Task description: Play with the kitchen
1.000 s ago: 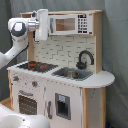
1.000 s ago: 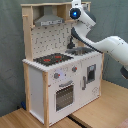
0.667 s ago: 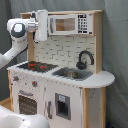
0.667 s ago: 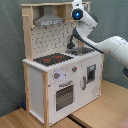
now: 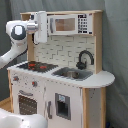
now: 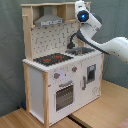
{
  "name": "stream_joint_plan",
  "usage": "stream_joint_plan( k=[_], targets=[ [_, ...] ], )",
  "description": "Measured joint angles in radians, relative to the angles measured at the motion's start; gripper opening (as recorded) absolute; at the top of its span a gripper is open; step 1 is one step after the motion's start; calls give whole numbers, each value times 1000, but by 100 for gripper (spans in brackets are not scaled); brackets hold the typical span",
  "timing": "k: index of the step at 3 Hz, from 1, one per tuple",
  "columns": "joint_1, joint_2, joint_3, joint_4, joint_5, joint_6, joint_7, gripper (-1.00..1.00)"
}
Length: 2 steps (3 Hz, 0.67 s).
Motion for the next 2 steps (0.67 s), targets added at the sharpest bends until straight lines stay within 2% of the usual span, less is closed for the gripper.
stream_joint_plan(
  k=[2],
  targets=[
    [98,0,-31,-120,0,121,-42,-100]
  ],
)
